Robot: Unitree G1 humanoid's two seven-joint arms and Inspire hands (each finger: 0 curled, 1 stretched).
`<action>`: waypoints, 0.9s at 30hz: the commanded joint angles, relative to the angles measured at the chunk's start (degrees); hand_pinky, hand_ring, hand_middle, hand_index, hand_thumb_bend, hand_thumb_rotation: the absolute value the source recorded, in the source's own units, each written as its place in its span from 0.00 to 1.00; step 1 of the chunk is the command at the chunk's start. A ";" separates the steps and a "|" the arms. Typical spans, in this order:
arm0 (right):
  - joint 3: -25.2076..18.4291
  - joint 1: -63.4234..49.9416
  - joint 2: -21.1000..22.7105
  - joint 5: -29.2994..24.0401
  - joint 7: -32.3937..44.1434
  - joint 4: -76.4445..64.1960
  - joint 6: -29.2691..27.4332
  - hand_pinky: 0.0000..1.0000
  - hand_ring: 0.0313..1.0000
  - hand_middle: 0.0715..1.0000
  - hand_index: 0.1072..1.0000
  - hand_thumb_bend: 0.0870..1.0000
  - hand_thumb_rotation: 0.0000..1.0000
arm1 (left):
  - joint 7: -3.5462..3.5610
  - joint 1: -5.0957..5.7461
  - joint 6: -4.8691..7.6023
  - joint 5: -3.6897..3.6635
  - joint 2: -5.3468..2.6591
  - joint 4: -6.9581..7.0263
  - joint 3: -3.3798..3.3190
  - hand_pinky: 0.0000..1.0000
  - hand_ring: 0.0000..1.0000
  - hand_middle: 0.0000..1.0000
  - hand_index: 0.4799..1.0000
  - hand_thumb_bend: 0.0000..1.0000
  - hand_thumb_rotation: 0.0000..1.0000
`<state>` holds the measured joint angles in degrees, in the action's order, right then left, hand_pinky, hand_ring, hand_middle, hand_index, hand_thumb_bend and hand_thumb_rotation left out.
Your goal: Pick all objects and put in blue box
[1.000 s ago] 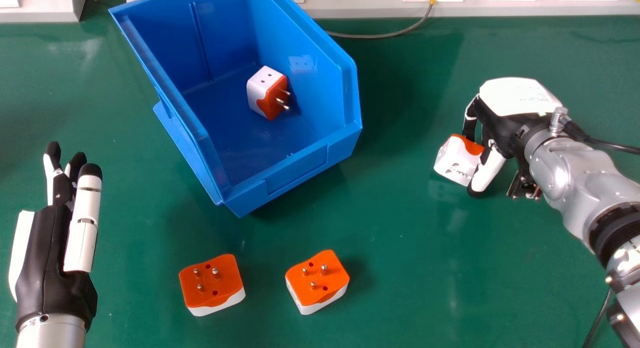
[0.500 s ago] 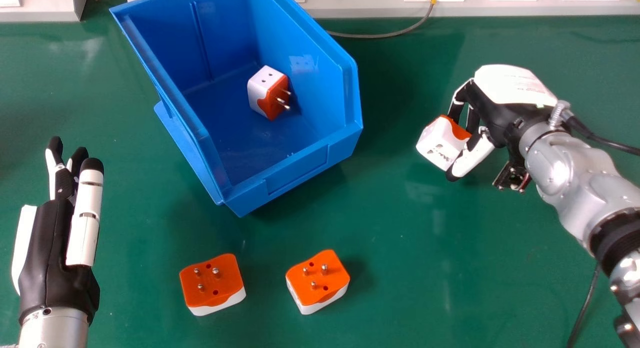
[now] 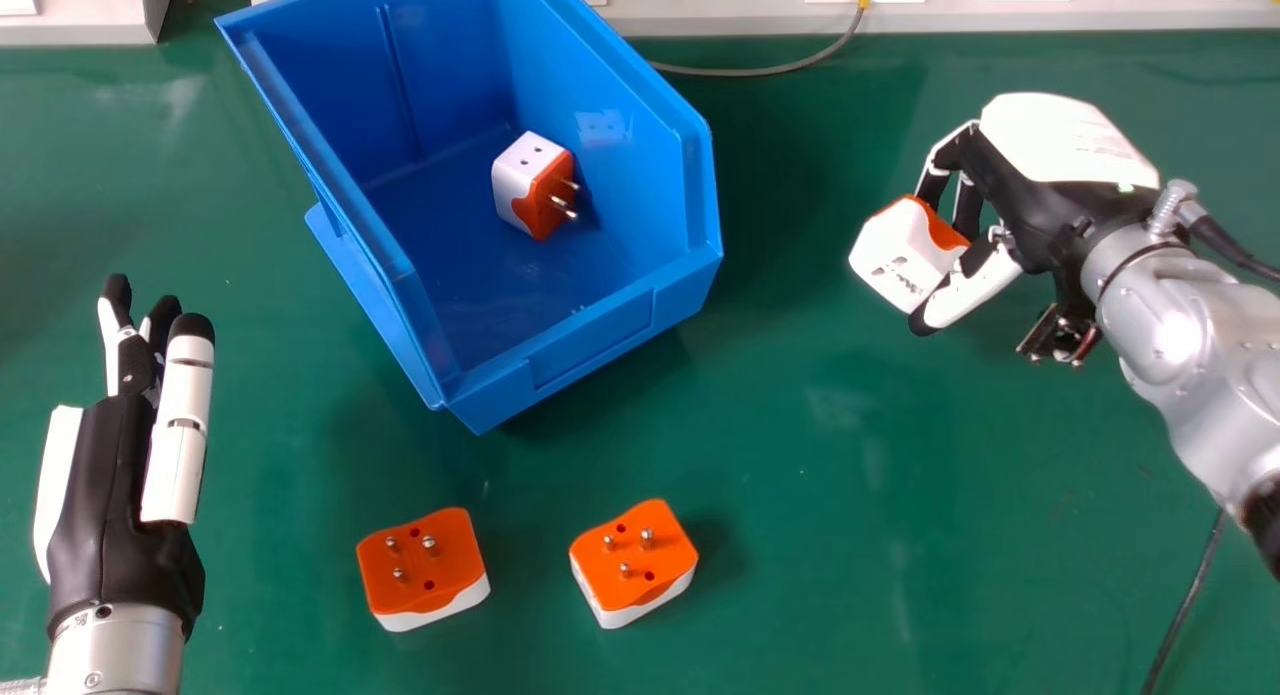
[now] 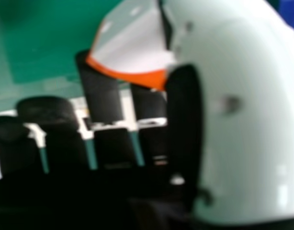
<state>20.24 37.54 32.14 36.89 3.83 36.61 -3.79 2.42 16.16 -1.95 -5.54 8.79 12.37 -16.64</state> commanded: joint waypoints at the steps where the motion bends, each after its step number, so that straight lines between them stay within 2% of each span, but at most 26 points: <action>1: -2.67 -2.73 2.41 -1.22 1.22 -7.91 0.90 0.03 0.05 0.07 0.41 0.43 0.14 | -0.15 -0.76 0.40 0.74 0.64 0.09 -0.04 0.97 0.99 1.00 0.98 0.23 0.92; 9: -7.04 -12.12 2.44 -3.10 5.80 -26.48 3.58 0.03 0.05 0.07 0.41 0.43 0.14 | -0.34 -1.55 0.24 0.92 0.35 -0.41 0.16 0.96 0.99 1.00 0.97 0.24 0.92; 13: -8.52 -16.04 0.68 -5.31 7.21 -34.10 4.32 0.04 0.05 0.08 0.41 0.43 0.14 | -0.74 -2.25 -0.22 1.09 0.16 -0.60 0.39 0.96 0.99 0.99 0.97 0.24 0.92; 18: -8.44 -18.24 -2.11 -6.39 7.30 -38.30 4.40 0.04 0.05 0.07 0.41 0.43 0.14 | -0.95 -2.87 0.70 1.51 0.12 -1.54 0.69 0.95 0.99 0.99 0.97 0.25 0.92; 22: -7.82 -18.35 -4.34 -6.13 7.14 -39.75 3.94 0.05 0.06 0.08 0.41 0.43 0.14 | -1.05 -3.47 1.02 1.42 -0.14 -2.16 0.90 0.95 0.98 0.99 0.97 0.25 0.92; 27: -6.08 -16.91 -7.83 -4.79 6.85 -40.01 4.21 0.06 0.07 0.09 0.41 0.43 0.14 | -1.56 -4.15 0.67 1.85 -0.48 -2.39 1.35 0.95 0.98 0.99 0.97 0.25 0.91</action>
<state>14.01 18.63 25.24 31.77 11.47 -1.73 0.67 1.11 13.02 -2.04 -4.32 8.26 9.54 -15.57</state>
